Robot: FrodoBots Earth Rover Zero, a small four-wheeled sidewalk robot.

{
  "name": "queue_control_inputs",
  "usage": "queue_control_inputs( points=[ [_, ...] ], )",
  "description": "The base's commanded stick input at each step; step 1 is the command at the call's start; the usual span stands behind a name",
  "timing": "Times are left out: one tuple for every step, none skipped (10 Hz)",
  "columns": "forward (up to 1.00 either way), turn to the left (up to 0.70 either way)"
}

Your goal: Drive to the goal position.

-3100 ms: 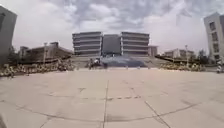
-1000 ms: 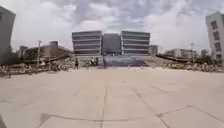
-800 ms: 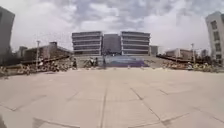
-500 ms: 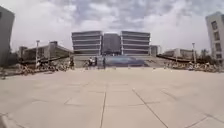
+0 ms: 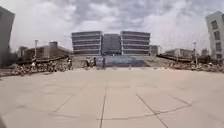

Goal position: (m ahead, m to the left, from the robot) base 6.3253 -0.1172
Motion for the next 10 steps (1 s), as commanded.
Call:
queue_control_inputs(
  points=[
    [0.7,0.0],
    [0.7,0.0],
    [0.7,0.0],
    [0.7,0.0],
    [0.7,0.0],
    [0.7,0.0],
    [0.7,0.0],
    [0.7,0.0],
    [0.7,0.0],
    [0.7,0.0]
  ],
)
